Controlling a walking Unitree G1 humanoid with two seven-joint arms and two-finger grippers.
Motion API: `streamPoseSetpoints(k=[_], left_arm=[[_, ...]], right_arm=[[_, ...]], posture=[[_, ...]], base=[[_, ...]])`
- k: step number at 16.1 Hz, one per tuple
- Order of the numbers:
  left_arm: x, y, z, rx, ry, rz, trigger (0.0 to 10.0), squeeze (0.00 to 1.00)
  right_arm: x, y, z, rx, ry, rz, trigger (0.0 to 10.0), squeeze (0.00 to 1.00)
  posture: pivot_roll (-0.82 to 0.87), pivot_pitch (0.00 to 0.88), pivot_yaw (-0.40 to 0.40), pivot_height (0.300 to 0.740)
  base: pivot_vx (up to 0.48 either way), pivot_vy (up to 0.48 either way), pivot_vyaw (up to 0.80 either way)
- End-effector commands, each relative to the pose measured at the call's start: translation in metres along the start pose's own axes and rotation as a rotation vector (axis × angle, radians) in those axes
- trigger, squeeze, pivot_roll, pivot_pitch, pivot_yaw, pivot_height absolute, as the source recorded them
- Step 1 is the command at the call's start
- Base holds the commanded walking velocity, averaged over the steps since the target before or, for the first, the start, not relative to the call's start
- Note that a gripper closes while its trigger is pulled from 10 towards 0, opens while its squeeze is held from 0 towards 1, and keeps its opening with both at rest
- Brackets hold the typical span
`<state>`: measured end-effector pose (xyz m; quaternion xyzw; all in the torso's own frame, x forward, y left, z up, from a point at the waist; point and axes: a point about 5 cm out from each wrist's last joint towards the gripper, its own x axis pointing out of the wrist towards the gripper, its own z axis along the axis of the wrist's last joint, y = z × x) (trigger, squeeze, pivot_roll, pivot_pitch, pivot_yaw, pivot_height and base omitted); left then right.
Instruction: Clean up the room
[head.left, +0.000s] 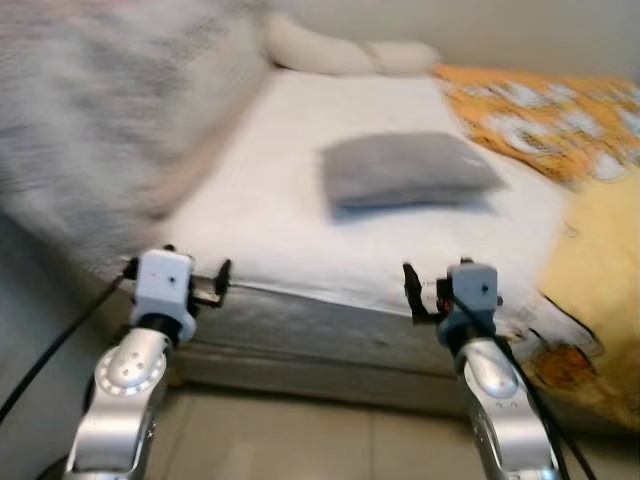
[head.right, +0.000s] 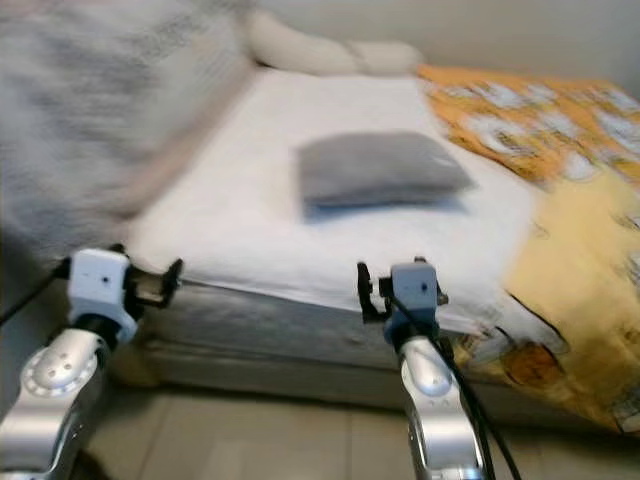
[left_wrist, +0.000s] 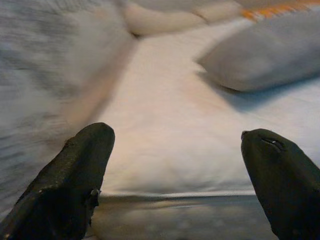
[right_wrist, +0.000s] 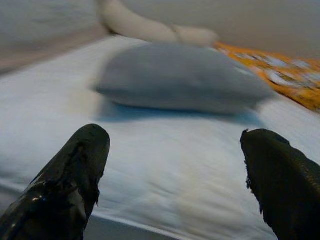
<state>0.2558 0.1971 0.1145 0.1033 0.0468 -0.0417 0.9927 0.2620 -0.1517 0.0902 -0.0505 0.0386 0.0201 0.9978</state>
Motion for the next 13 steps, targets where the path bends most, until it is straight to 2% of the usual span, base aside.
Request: streamPoseSetpoints(k=[1,13], left_arm=[[0.0023,-0.0056,0.0025,0.004,-0.011,-0.019,10.0,0.0],[0.0056,-0.0055,0.001,-0.004,-0.018,-0.017,10.0,0.0]], right_arm=[[0.0011,-0.0031,-0.001,-0.03,0.013,-0.018,10.0,0.0],[0.0064,0.0051,0.0061,0.0,0.012,0.039,10.0,0.0]], posture=[[-0.02,0.0,-0.008,0.74],[-0.02,0.0,-0.012,0.74]], base=[[0.341,0.0,-0.41],[0.346,0.0,0.0]])
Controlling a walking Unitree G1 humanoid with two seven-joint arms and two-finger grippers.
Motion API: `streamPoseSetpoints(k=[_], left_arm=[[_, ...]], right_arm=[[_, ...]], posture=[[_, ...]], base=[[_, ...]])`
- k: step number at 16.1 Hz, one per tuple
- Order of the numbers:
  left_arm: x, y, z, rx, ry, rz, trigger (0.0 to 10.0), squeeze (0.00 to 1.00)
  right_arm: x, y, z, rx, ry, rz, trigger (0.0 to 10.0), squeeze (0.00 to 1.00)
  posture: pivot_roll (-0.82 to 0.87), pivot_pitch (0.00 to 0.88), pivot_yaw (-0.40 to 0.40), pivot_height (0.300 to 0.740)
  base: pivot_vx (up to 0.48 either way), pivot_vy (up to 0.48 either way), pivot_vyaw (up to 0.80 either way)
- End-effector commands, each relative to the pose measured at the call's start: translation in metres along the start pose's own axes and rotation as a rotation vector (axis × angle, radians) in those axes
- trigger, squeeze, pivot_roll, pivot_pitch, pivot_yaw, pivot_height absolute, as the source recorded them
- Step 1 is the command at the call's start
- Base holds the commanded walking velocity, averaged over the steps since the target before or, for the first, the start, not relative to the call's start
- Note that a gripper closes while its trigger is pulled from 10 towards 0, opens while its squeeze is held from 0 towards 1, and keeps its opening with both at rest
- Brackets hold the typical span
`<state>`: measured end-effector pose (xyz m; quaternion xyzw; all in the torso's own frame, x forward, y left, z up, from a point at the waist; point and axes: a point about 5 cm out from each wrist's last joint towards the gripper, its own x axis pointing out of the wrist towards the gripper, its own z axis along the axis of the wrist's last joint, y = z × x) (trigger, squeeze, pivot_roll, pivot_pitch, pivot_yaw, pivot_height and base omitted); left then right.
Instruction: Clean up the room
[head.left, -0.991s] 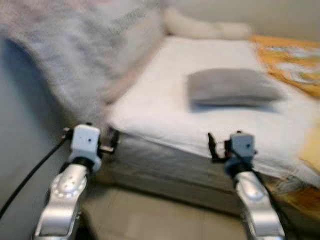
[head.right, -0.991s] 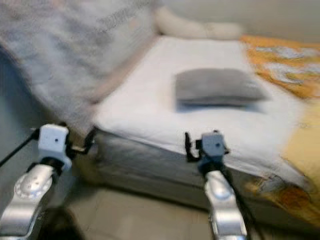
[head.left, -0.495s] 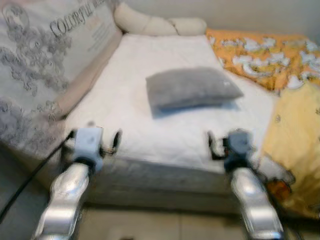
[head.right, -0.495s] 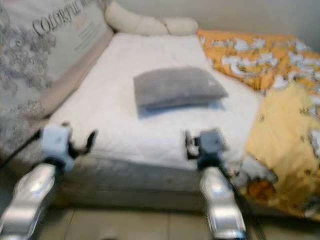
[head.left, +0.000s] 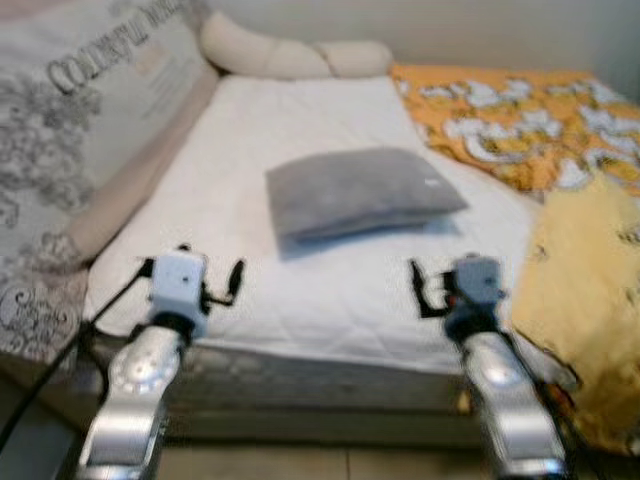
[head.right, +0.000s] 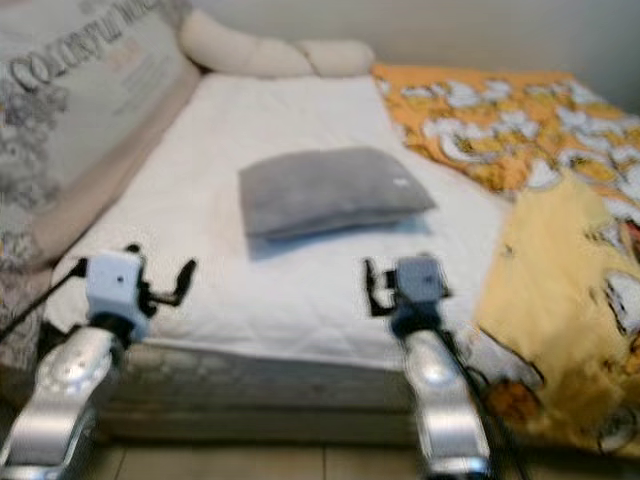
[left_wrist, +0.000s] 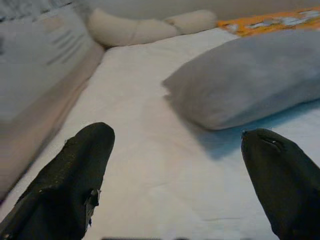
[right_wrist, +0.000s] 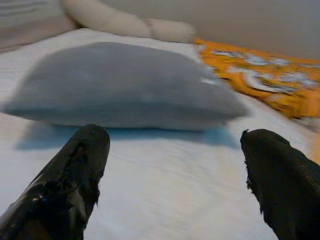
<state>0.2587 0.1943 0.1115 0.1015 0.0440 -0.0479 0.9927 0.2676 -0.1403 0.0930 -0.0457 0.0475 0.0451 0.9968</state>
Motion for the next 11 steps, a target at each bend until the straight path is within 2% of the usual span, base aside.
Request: streamPoseSetpoints(k=[1,11], left_arm=[[0.0025,-0.0025,0.0027,-0.002,-0.012,-0.004,10.0,0.0],[0.0024,-0.0025,0.0028,0.002,-0.011,-0.007,10.0,0.0]], right_arm=[[0.0003,-0.0055,0.0014,-0.004,-0.003,-0.008,10.0,0.0],[-0.0012,-0.0039,-0.0014,-0.005,0.016,0.009,10.0,0.0]], posture=[[-0.02,0.0,-0.012,0.74],[-0.02,0.0,-0.012,0.74]], base=[[0.349,0.0,0.0],[0.348,0.0,0.0]])
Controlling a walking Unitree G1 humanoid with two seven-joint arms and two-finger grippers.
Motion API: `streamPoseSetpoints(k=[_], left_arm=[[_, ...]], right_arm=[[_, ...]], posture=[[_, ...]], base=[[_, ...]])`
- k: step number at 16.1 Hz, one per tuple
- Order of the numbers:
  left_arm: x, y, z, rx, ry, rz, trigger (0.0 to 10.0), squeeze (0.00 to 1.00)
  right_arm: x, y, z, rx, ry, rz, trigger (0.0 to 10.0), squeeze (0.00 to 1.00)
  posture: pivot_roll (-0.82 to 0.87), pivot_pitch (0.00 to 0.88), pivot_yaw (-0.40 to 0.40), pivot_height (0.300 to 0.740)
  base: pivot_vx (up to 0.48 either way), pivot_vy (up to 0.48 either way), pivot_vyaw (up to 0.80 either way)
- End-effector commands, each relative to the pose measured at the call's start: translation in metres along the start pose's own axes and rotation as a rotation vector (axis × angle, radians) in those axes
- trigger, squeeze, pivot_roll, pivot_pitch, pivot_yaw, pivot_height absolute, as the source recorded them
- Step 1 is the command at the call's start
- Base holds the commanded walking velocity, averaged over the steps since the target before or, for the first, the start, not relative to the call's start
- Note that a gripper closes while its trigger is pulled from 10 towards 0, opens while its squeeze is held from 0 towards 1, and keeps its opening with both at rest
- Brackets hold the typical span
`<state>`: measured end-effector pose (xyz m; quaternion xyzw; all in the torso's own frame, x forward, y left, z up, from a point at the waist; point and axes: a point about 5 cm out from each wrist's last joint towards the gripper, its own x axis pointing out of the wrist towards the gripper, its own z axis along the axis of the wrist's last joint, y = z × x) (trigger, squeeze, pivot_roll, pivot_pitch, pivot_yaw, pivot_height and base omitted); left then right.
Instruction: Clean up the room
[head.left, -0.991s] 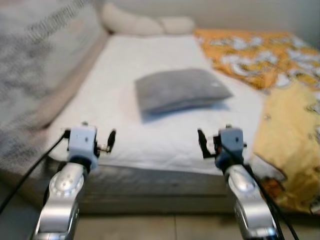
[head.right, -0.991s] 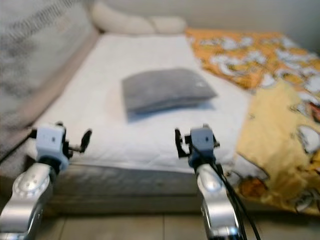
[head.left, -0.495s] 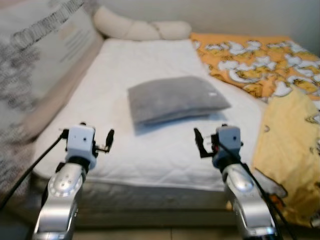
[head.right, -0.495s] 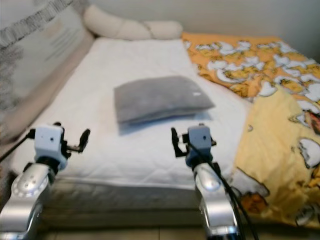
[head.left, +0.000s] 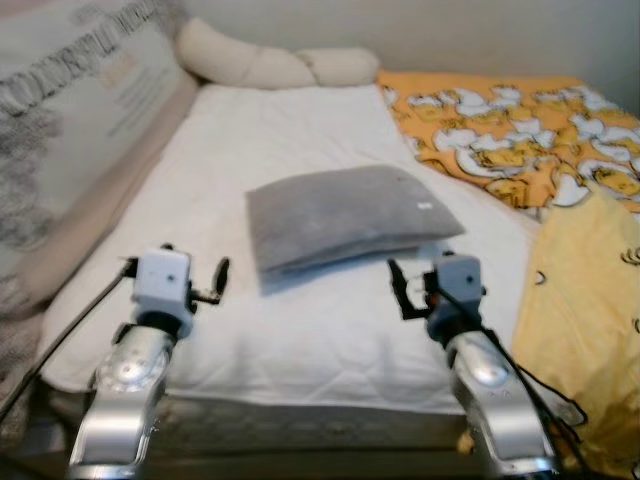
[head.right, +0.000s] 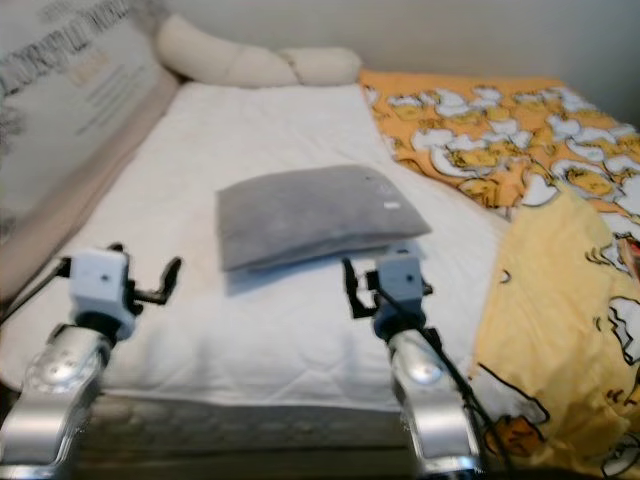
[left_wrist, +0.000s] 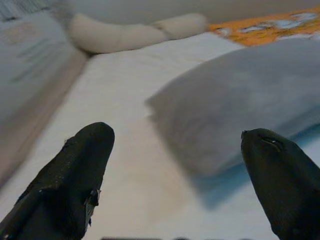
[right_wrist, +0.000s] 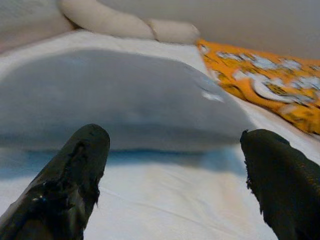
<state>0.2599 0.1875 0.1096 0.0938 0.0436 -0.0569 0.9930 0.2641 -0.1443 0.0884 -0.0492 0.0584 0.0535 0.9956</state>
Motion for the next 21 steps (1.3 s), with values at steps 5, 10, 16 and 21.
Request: streamPoseSetpoints(k=[5,10,16,21], left_arm=[[0.001,0.004,0.003,0.017,-0.006,0.006,10.0,0.0],[0.0,0.004,0.001,0.038,0.008,0.007,10.0,0.0],[-0.006,0.002,0.0,0.066,0.015,-0.024,10.0,0.0],[0.012,0.007,0.001,0.127,0.038,-0.064,10.0,0.0]], right_arm=[[0.002,0.0,0.003,-0.001,0.0,-0.007,10.0,0.0],[0.002,0.0,0.002,0.003,0.006,-0.004,10.0,0.0],[-0.007,-0.006,0.001,0.059,0.024,-0.013,10.0,0.0],[-0.005,-0.022,-0.012,0.067,0.117,-0.092,10.0,0.0]], posture=[[-0.02,0.0,-0.012,0.74],[-0.02,0.0,-0.01,0.74],[-0.02,0.0,-0.006,0.74],[-0.05,0.0,0.032,0.74]], base=[[0.346,0.0,0.0],[0.264,0.0,0.0],[0.0,0.0,0.0],[0.0,0.0,0.0]])
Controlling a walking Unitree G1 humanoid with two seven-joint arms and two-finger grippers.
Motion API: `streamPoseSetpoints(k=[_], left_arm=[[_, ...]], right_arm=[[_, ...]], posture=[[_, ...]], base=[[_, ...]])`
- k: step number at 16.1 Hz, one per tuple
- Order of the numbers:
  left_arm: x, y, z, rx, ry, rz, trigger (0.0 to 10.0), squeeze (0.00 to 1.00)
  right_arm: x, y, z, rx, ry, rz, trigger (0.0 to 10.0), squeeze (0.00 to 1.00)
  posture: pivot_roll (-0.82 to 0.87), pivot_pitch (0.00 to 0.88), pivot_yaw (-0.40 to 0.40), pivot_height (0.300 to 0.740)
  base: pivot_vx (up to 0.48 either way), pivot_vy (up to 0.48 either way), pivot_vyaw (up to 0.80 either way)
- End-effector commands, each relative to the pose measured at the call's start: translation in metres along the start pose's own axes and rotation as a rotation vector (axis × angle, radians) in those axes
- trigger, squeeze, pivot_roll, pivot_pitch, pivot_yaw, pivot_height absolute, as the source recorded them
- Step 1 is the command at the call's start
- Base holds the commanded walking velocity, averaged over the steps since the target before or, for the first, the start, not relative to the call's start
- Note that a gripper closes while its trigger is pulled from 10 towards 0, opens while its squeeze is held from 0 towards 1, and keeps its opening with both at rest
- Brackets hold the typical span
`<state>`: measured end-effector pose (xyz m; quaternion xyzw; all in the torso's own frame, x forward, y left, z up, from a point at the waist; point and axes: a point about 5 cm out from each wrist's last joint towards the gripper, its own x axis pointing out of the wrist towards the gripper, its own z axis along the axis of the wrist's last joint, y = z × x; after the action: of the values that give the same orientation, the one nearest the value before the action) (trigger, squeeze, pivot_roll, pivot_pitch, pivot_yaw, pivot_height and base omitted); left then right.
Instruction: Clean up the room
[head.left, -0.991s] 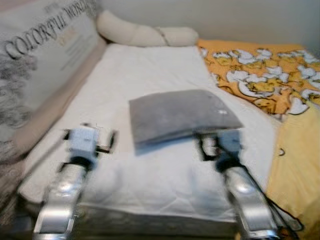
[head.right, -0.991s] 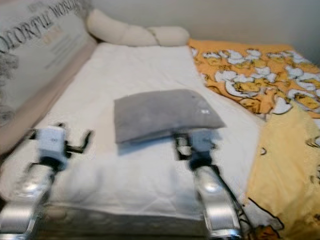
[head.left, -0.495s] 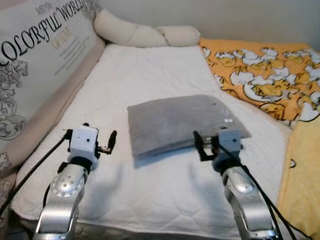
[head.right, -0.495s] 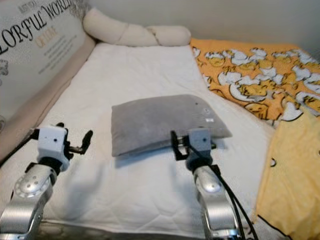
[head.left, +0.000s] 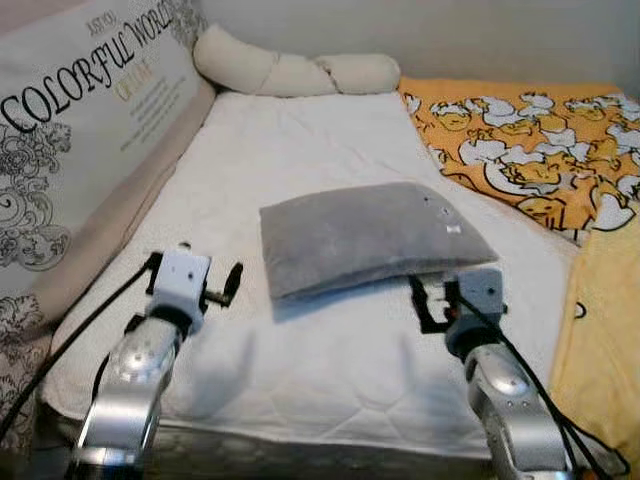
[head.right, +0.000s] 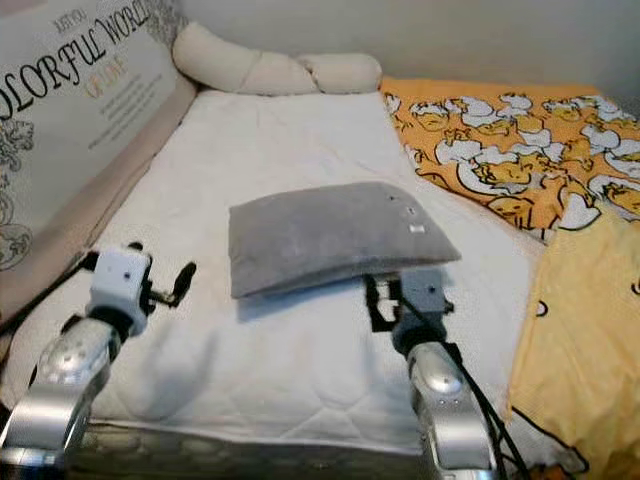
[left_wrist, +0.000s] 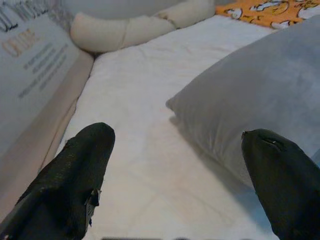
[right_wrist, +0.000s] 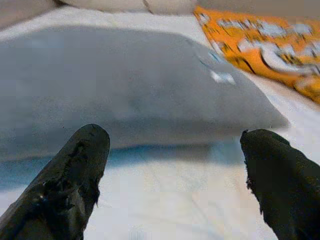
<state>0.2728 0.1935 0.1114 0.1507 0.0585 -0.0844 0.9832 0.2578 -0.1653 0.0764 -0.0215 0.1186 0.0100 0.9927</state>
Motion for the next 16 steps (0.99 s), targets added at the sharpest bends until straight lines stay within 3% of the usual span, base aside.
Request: streamPoseSetpoints(k=[1,2,4,7,9,14,16], left_arm=[[0.003,0.0,0.001,0.017,0.005,-0.025,10.0,0.0],[0.004,-0.001,0.002,0.028,0.006,-0.044,10.0,0.0],[0.003,-0.004,0.002,0.054,0.007,-0.091,10.0,0.0],[-0.007,-0.006,0.003,0.125,0.007,-0.172,10.0,0.0],[-0.02,0.0,0.004,0.177,0.01,-0.195,10.0,0.0],[-0.047,0.002,0.013,0.237,0.016,-0.273,10.0,0.0],[-0.06,0.007,0.021,0.267,0.019,-0.287,10.0,0.0]], right_arm=[[0.005,0.001,0.003,0.097,0.021,0.037,10.0,0.33],[0.01,0.002,0.0,0.132,0.067,0.058,10.0,1.0],[0.021,0.003,-0.005,0.178,0.129,0.057,10.0,1.0],[0.052,0.01,0.002,0.276,0.169,0.08,10.0,1.0],[0.081,0.016,0.019,0.45,0.175,0.075,10.0,1.0],[0.096,0.033,0.022,0.629,0.22,0.083,10.0,1.0],[0.101,0.042,0.021,0.763,0.266,0.047,10.0,1.0]], posture=[[-0.06,0.0,0.037,0.74],[-0.06,0.0,0.036,0.74],[-0.04,0.0,0.03,0.74],[-0.01,0.0,0.017,0.74],[0.02,0.0,0.013,0.74],[0.08,0.047,0.003,0.74],[0.1,0.096,-0.001,0.74]], base=[[0.0,0.0,0.0],[0.0,0.0,0.0],[0.0,0.0,0.0],[0.0,0.0,0.0],[0.0,0.0,0.0],[0.0,0.0,0.0],[0.0,0.0,0.0]])
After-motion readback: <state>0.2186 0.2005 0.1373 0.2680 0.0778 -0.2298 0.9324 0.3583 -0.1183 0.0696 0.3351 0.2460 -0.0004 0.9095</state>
